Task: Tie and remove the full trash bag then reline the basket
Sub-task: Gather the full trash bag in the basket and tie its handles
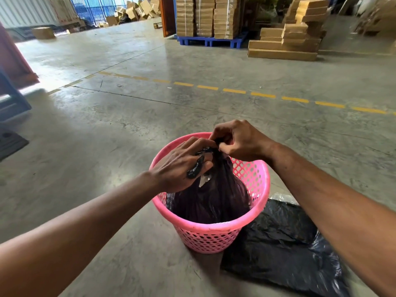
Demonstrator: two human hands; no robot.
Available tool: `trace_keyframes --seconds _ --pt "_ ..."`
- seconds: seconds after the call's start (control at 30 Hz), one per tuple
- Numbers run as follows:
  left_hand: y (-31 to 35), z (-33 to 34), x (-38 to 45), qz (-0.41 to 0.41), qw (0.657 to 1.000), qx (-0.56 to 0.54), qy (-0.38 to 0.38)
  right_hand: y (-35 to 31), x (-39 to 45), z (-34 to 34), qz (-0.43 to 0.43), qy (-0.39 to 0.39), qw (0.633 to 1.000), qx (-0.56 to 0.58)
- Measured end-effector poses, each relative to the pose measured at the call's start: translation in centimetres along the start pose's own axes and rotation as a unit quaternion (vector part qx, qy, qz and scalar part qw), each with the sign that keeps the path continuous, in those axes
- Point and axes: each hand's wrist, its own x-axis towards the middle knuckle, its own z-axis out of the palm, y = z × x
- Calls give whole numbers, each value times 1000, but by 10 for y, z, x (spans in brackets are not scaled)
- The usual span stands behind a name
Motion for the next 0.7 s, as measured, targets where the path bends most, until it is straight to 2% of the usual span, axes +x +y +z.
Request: trace_keyframes --seconds 0.1,0.17,0.23,0.3,0.37,0.43,0.5,0.57,0.63,0.7 --pt "-6 -3 -1 -59 995 -69 35 17 -3 1 29 7 998 51" --pt "-12 -6 -2 -84 994 -73 20 34 -8 4 51 -6 993 104" --pt "-23 -1 -13 -95 995 -39 -16 52 -15 9 80 -10 993 89" --pt "-40 5 -28 -126 984 60 -114 68 -22 14 107 -9 994 9" --pt "-45 7 -35 -172 935 169 -261 77 -27 20 111 -24 986 -118" --pt "-40 5 -28 -208 896 187 -346 74 -23 28 104 -37 968 -226" --pt "-30 -5 -14 -239 891 130 -365 65 -16 32 104 -47 954 -277" --pt "-25 -16 -4 -303 876 -38 -373 60 -13 31 100 -81 946 -297" --pt "-22 -26 1 -368 816 -201 -398 56 -14 29 86 -123 919 -364" --pt "-20 -35 5 -431 745 -287 -420 53 -15 33 68 -148 886 -435"
